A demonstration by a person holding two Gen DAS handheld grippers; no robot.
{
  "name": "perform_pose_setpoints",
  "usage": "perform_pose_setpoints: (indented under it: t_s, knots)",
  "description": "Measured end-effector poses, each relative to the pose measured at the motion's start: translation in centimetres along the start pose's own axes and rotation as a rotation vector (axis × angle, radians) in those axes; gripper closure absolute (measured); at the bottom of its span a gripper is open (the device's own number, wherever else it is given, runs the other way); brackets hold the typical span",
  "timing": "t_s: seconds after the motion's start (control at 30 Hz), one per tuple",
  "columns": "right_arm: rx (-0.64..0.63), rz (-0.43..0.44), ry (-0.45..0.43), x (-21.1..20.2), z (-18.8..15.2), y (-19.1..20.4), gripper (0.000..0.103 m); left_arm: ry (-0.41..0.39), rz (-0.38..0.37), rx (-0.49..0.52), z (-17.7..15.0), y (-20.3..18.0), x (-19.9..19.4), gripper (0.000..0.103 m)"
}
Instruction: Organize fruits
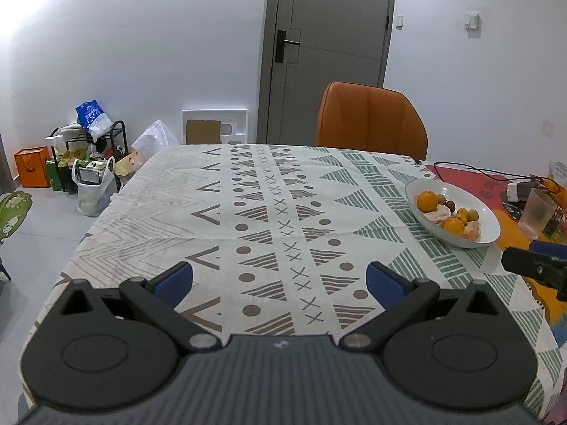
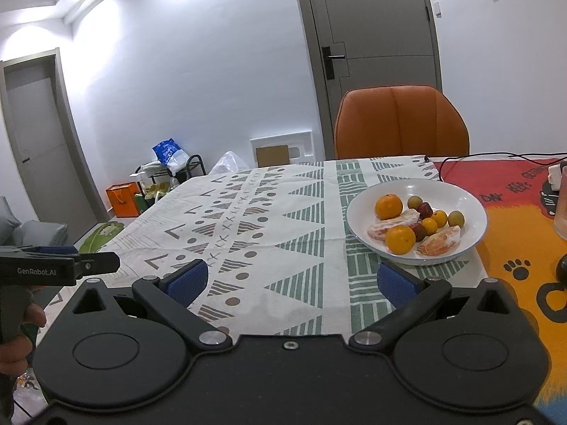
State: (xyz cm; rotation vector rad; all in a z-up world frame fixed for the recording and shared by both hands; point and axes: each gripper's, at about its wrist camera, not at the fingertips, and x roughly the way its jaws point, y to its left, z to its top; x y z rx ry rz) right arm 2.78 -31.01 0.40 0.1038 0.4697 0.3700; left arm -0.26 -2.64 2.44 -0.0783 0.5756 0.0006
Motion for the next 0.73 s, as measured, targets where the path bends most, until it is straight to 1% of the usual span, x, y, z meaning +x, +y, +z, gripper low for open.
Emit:
perform_pose_setpoints:
  t_s: [0.3,0.73]
  knots:
    - [-0.007,-0.012,-0.002,0.05,-0.36,0.01,0.0,0.012,0.009,0.0,0.29,0.27,0.14,0.0]
    - [-0.022,-0.012,-0.004,0.15,-0.45,0.47,0.0,-0.002,-0.006,0.019,0.29,-0.04,-0.26,0.0]
